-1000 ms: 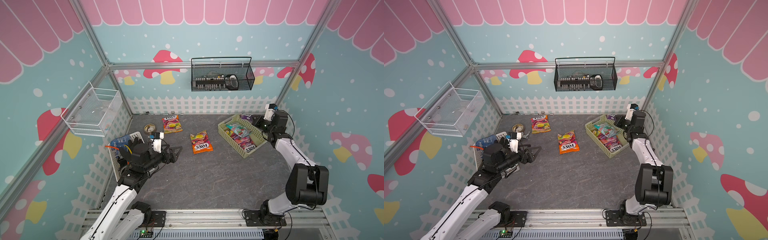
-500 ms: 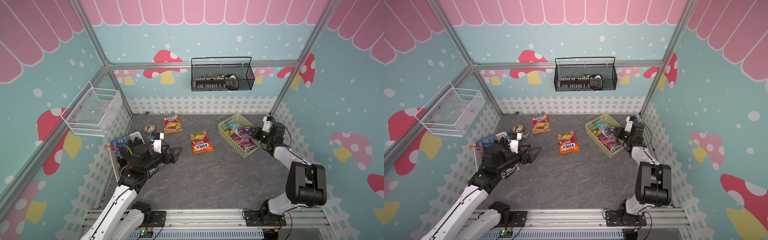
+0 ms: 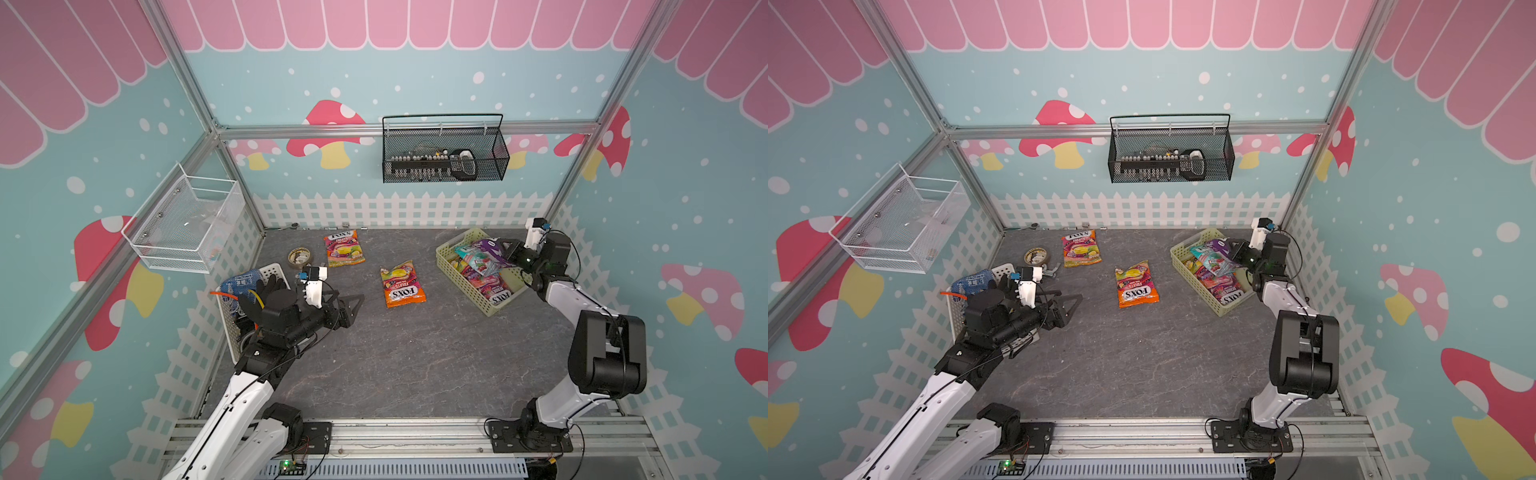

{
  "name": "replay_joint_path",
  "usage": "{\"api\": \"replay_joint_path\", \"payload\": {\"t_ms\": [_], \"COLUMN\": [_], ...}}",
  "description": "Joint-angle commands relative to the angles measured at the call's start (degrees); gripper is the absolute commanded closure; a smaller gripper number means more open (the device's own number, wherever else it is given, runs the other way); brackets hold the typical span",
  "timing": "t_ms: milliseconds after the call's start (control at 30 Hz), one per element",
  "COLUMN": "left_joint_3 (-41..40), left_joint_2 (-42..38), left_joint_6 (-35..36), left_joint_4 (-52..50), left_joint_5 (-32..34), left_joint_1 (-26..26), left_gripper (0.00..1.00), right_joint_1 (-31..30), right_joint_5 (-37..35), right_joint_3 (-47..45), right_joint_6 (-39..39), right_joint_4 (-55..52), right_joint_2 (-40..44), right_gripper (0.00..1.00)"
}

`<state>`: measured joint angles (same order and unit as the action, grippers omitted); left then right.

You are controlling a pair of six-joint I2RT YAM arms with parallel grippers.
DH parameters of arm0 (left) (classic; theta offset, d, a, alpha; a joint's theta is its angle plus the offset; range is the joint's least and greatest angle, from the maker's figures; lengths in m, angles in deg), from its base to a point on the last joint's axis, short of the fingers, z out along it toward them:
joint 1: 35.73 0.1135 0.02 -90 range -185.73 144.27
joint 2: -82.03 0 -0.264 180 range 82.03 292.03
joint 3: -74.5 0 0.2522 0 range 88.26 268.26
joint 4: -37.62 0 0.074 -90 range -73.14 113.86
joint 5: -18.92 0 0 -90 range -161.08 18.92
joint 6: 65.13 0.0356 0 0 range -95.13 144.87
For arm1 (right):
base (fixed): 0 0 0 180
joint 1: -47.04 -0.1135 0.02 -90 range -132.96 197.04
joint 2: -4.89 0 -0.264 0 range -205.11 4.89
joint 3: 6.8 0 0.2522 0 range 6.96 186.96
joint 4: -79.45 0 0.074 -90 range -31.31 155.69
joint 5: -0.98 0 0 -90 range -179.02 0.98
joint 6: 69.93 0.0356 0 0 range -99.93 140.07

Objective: Put the candies in the basket
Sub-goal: Place the candy in the basket.

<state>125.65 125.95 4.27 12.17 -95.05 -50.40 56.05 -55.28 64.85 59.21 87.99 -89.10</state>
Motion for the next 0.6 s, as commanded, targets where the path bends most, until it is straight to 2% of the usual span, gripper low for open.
{"api": "replay_joint_path", "payload": {"t_ms": [0, 200, 467, 567], "left_joint_3": [-0.8, -0.7, -0.7, -0.8], "left_joint_2": [-1.1, -0.4, -0.4, -0.9], "left_joint_6": [0.3, 0.1, 0.0, 0.0], "left_joint_4": [0.9, 0.9, 0.9, 0.8], "left_joint_5": [0.8, 0.3, 0.4, 0.7], "left_joint_1": [0.2, 0.2, 0.2, 0.2], "left_gripper": [0.01, 0.01, 0.01, 0.01], "right_joint_1": [0.1, 0.1, 0.1, 0.1], "right_joint_5": [1.7, 0.8, -3.6, -3.7], "right_joint_3": [-6.1, -11.8, -13.1, -12.3], "right_joint_6": [1.0, -1.4, -3.8, -4.3], "right_joint_4": [2.2, -2.7, -11.5, -13.7], "right_joint_2": [1.6, 3.5, 5.5, 4.9], "right_gripper": [1.0, 1.0, 1.0, 0.93]}}
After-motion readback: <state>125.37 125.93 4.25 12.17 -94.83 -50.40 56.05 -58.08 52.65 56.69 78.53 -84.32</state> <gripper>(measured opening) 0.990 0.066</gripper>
